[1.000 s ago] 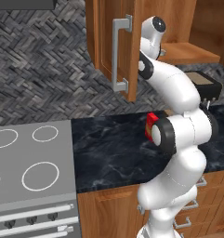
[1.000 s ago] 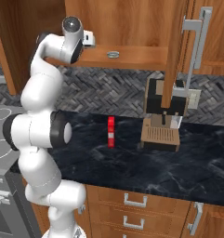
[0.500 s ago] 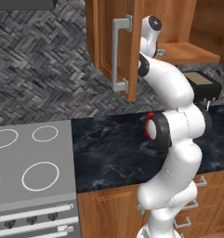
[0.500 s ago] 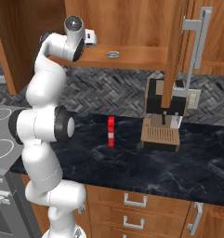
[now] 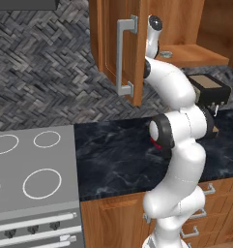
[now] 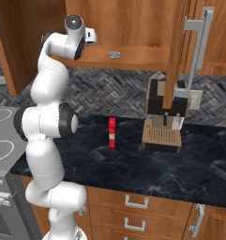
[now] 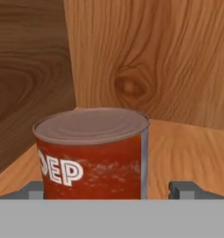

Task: Restock the canned food cabinet by taking the new fresh canned food from the counter and placing it in the cabinet. Then, take the old canned food from the cabinet and place it on the counter.

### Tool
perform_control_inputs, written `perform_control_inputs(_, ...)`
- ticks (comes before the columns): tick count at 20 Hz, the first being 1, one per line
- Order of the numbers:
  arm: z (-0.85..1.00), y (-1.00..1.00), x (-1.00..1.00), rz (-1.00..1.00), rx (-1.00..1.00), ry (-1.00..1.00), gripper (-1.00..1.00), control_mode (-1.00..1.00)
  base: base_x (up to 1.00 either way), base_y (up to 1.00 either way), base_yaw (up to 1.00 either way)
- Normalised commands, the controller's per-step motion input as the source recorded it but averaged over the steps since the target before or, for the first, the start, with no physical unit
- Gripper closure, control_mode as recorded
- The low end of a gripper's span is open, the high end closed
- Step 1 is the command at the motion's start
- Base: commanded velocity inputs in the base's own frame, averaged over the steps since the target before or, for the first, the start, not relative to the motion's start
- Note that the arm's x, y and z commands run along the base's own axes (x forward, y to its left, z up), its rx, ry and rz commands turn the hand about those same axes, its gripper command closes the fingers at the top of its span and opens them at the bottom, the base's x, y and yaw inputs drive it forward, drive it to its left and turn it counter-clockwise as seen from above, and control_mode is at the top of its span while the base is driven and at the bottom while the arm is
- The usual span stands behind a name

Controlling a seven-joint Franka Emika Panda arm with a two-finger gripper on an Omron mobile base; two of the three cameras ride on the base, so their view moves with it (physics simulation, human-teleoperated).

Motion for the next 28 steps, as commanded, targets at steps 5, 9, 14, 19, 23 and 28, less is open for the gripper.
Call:
perform_control_inputs(5, -0.03, 0.00, 0.03, 0.00, -0.01, 0.00, 1.00, -1.00, 0.00, 0.00, 0.00)
perform_control_inputs(9, 0.00, 0.00, -0.01, 0.00, 0.00, 0.00, 1.00, -1.00, 0.00, 0.00, 0.00)
perform_control_inputs(14, 0.11, -0.18, -0.69, 0.00, 0.02, -0.23, 1.00, -1.00, 0.00, 0.00, 0.00)
perform_control_inputs(19, 0.35, -0.50, -1.00, 0.00, 0.07, -0.19, 1.00, -1.00, 0.00, 0.00, 0.00)
perform_control_inputs(23, 0.01, -0.65, -1.00, 0.02, 0.02, -0.01, 1.00, -1.00, 0.00, 0.00, 0.00)
perform_control_inputs(28, 0.00, -0.54, -1.00, 0.08, 0.00, 0.07, 1.00, -1.00, 0.00, 0.00, 0.00)
